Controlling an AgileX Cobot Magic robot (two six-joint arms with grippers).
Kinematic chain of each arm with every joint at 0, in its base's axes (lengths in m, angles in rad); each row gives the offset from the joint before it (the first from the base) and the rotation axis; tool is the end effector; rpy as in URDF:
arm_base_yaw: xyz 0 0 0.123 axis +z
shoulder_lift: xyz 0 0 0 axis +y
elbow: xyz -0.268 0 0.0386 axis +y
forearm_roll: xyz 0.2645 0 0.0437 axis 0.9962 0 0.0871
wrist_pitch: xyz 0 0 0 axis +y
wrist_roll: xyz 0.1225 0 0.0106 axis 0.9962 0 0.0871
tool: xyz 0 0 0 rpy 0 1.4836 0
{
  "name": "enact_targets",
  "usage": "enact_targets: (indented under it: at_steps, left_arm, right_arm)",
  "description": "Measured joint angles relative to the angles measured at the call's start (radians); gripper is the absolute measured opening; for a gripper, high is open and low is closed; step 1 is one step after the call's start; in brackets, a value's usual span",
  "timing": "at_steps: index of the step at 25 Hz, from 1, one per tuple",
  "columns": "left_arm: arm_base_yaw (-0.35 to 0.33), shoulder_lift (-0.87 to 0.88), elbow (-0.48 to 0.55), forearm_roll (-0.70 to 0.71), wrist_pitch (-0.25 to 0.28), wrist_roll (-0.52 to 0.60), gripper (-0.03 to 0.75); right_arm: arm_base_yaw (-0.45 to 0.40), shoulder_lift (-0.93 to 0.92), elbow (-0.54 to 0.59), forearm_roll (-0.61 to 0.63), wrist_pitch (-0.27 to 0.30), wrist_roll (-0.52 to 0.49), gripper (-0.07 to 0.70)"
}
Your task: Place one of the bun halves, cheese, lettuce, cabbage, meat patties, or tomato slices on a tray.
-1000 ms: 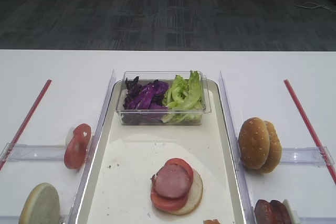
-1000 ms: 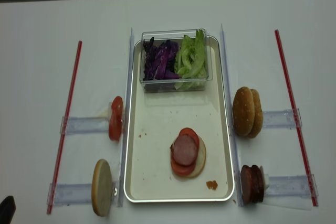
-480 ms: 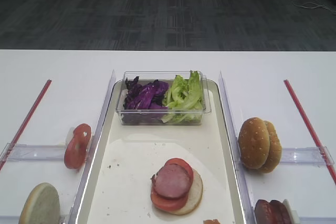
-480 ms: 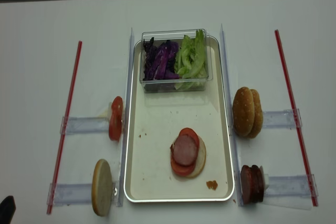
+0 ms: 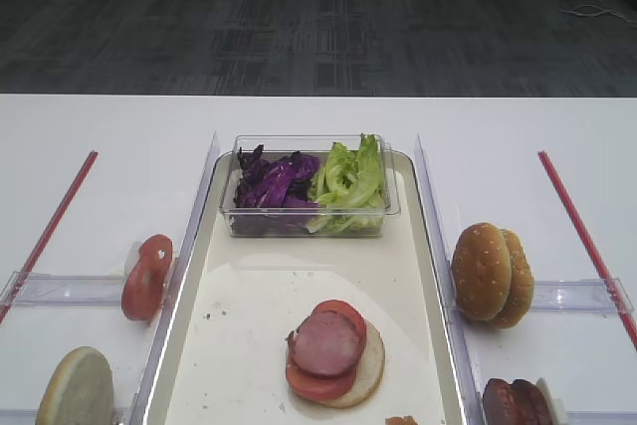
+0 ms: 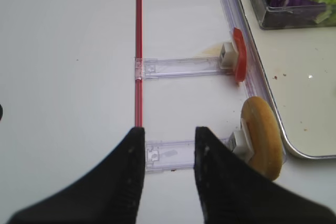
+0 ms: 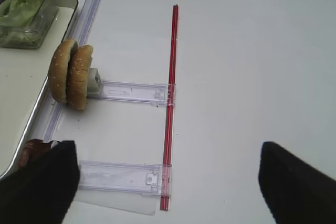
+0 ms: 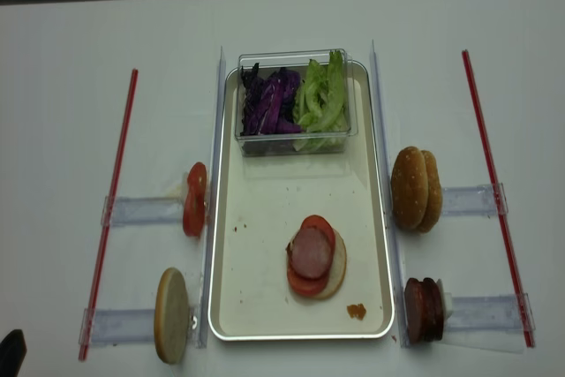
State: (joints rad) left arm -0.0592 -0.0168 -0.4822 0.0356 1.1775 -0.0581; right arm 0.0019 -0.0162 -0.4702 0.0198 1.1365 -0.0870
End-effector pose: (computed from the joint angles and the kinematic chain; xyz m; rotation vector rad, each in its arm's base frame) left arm 0.0449 0.0014 0.2535 -0.0030 2.1616 -0.0242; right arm 0.0487 0.0023 0.2538 -0.0965 2.1315 -0.0260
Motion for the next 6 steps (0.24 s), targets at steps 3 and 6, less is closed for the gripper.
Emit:
enact_targets:
  at_steps: [3, 6]
  left_arm:
    - [0.0, 0.0, 0.0, 0.0, 0.0, 0.0, 0.225]
    - [0.0, 0.0, 0.0, 0.0, 0.0, 0.0, 0.225]
  right_arm:
    - [0.0, 0.0, 0.0, 0.0, 0.0, 0.0, 0.691]
    - [0.0, 0.0, 0.0, 0.0, 0.0, 0.0, 0.691]
